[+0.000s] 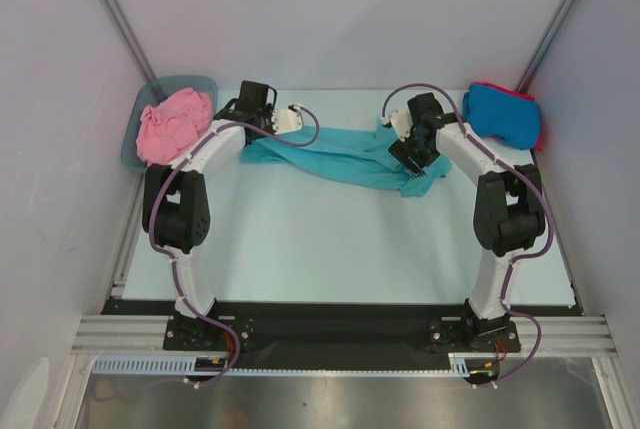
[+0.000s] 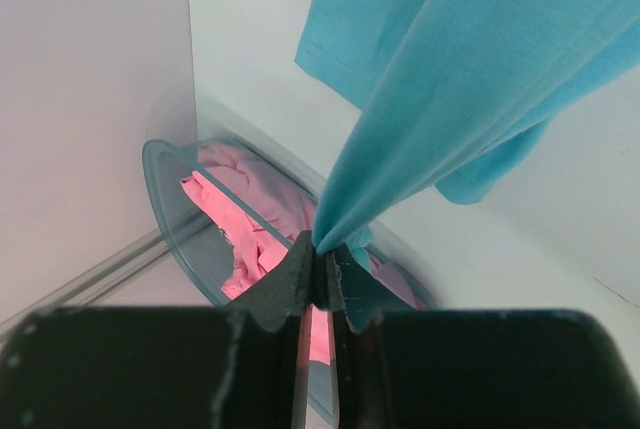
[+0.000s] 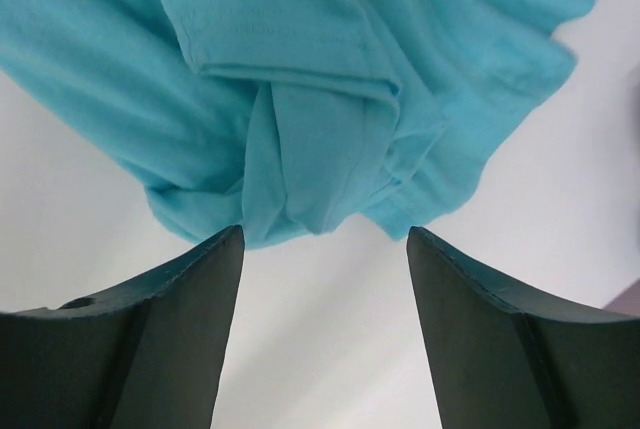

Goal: Fold and stack the t-shirts
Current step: Flatten the tshirt out

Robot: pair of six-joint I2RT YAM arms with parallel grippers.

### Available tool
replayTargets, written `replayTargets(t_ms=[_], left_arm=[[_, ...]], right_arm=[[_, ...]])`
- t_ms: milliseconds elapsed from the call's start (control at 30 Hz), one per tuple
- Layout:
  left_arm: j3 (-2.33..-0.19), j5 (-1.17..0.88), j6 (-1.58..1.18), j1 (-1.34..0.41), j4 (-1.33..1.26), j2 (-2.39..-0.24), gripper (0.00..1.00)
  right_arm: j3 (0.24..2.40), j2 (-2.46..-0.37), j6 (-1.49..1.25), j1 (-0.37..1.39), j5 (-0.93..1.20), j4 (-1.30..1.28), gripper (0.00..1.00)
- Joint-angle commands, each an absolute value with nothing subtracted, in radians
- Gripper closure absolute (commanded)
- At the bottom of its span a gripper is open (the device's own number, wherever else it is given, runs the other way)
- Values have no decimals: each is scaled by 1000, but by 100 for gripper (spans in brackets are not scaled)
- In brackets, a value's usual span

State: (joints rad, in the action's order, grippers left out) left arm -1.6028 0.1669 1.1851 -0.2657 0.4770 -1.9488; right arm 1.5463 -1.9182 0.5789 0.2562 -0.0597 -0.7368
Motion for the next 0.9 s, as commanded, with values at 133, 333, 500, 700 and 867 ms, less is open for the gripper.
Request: replayTargets(t_ms=[133,333,500,700,867], left_arm=[[-1600,199,1155,-281,449,-1928,88],[-1572,207,1146,-287,448,-1911,88],[-1575,212,1144,-288,448,-1911,88],[-1589,215,1146,-293,449,-1924,87],[-1592,212,1146,-298,449,-1930,87]], right_arm=[[1603,-1948,614,207,-252,-514,30],[1819,-2094,446,109,-95,-678,34],[1689,-2045,495,150,-120,-574,34],[1664,-2039,486,173,-127,-565,34],[1670,-2054,479,172,-130,-558,34]])
